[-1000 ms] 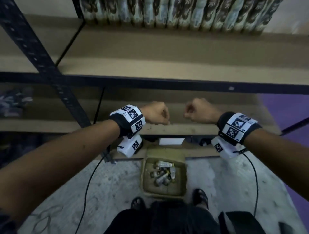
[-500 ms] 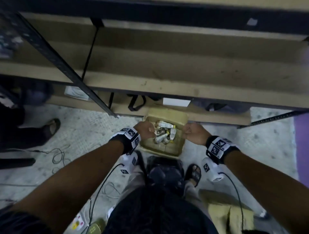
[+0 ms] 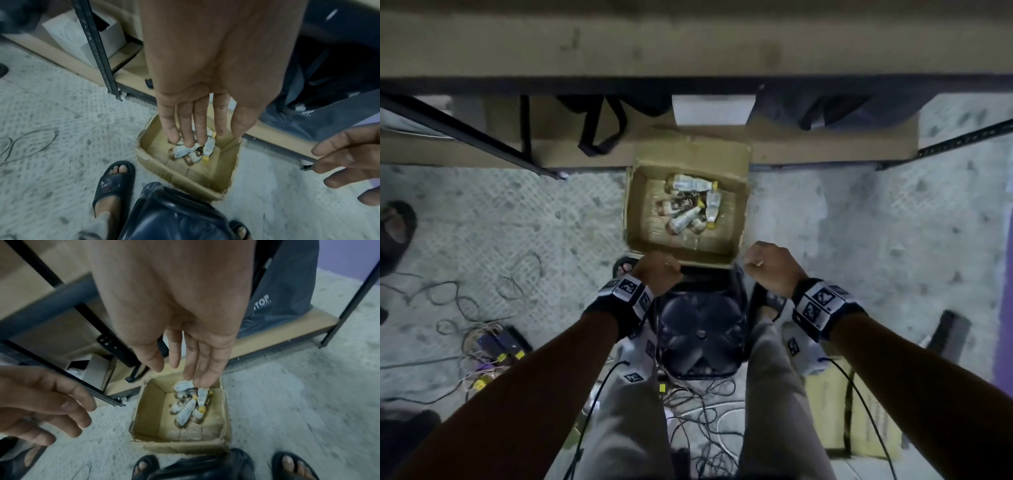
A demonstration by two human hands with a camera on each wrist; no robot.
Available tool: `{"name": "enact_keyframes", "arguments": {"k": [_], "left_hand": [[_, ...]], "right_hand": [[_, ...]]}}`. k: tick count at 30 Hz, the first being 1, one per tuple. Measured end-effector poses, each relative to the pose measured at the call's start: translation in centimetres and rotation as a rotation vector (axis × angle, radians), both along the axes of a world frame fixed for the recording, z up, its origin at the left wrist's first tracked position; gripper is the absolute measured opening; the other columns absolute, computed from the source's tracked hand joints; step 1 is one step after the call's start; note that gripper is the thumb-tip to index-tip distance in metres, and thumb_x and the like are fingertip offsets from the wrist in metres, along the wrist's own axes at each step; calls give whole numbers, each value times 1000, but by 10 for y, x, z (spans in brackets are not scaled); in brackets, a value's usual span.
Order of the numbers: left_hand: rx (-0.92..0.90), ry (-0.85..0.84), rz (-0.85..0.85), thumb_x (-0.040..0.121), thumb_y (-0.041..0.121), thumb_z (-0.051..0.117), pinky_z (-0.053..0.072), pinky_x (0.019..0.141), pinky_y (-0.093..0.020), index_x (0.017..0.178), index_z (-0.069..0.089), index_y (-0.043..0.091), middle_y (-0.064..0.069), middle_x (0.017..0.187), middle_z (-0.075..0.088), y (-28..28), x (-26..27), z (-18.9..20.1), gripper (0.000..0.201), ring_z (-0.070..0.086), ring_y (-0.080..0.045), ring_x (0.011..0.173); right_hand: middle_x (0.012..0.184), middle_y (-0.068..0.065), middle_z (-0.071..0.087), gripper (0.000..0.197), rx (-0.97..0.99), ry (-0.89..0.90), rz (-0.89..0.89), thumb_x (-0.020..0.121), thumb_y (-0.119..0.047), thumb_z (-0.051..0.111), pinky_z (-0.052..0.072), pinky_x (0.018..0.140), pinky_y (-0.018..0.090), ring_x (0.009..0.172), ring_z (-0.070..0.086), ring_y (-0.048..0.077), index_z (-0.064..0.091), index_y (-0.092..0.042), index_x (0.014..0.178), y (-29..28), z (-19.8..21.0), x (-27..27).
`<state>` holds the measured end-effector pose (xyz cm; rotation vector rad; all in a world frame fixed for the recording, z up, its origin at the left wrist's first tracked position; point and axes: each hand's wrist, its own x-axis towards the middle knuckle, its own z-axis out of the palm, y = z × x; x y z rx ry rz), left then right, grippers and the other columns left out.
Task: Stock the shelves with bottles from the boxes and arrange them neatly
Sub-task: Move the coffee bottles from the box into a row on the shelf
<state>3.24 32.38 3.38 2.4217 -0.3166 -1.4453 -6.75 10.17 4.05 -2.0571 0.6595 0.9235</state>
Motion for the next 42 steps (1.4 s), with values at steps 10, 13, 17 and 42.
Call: {"name": "enact_keyframes", "arguments": {"k": [10,13,17,42], "left_hand": [[109,34,-44,91,21,60,34,91,-28,107,71,8,-9,120,66,37,11,-166,24,57,-26,116],[94,72,13,91,17,60,40,91,-27,110,69,7,-12,121,65,38,28,-209,23,58,-27,114],[41,36,60,88,11,65,45,87,-23,110,68,2,-13,121,63,25,58,-262,24,60,-25,110],[-14,-195,-341,98,22,48,44,99,-39,135,46,4,-19,134,52,-58,99,-420,41,53,-36,120]], "right_hand": [[109,0,65,23,22,118,-87,89,-21,61,42,77,21,97,58,13,64,-19,112,24,-174,-11],[109,3,67,27,39,87,-129,89,-19,64,49,84,25,100,61,13,65,-16,116,28,-214,7],[96,1,67,17,16,24,-204,89,-16,63,47,79,26,90,62,15,69,-12,105,26,-259,45],[113,12,68,52,29,180,-654,78,-29,78,56,90,50,102,66,33,62,-6,122,18,-394,121]]}}
